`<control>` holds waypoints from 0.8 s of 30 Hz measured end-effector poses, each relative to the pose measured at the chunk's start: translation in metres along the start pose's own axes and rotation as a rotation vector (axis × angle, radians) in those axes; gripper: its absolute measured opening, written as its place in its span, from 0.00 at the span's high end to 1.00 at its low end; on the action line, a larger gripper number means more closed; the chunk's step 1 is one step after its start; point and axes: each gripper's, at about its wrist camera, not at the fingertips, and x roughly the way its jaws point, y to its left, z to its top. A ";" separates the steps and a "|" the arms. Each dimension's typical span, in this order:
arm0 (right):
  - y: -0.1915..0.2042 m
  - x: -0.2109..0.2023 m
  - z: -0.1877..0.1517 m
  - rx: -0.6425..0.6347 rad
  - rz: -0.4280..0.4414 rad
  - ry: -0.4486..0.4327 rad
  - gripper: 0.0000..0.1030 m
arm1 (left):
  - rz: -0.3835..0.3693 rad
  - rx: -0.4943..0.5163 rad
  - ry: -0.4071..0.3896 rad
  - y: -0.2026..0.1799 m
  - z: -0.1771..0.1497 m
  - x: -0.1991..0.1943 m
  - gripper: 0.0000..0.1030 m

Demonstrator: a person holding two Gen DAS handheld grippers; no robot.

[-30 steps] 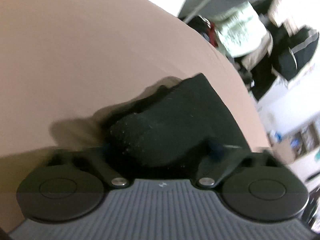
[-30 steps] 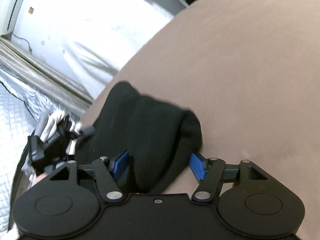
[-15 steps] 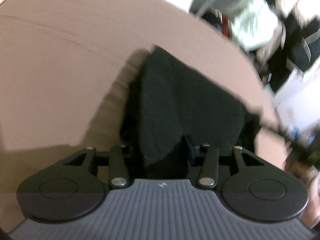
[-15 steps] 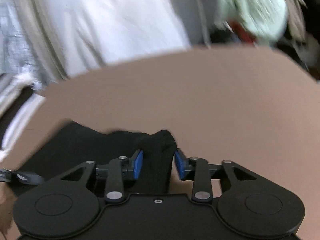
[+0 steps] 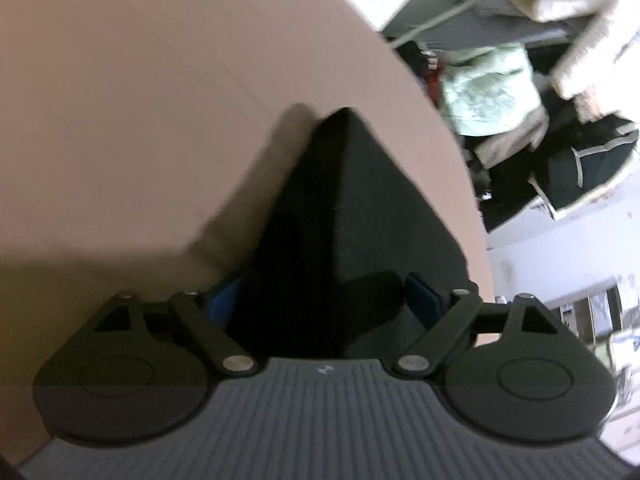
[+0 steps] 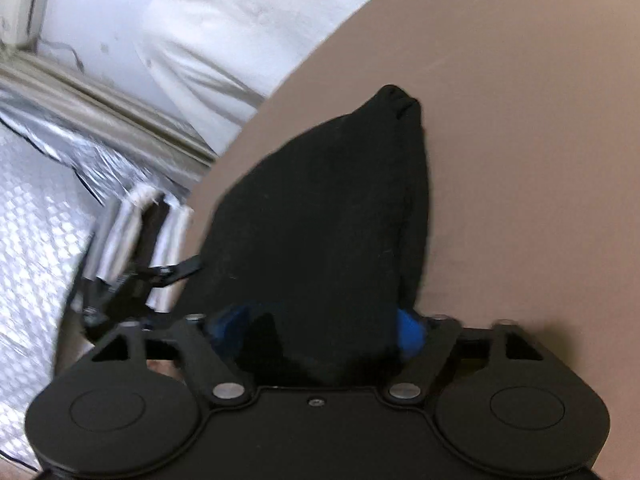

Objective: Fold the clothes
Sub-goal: 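Pinch the black bundle edge with the left tool while the right tool grips its end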

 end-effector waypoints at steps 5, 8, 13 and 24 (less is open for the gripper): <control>0.001 0.029 0.014 0.017 0.031 -0.031 0.26 | -0.031 0.052 0.001 -0.007 -0.017 0.002 0.71; 0.008 0.030 0.026 -0.044 -0.021 -0.046 0.85 | 0.034 0.101 -0.001 -0.024 -0.010 -0.001 0.75; 0.058 0.011 0.020 -0.337 -0.149 -0.106 0.86 | 0.142 0.237 -0.015 -0.065 -0.023 -0.015 0.75; 0.063 -0.019 0.038 -0.190 -0.179 0.007 0.68 | 0.124 0.202 -0.044 -0.063 -0.024 -0.022 0.73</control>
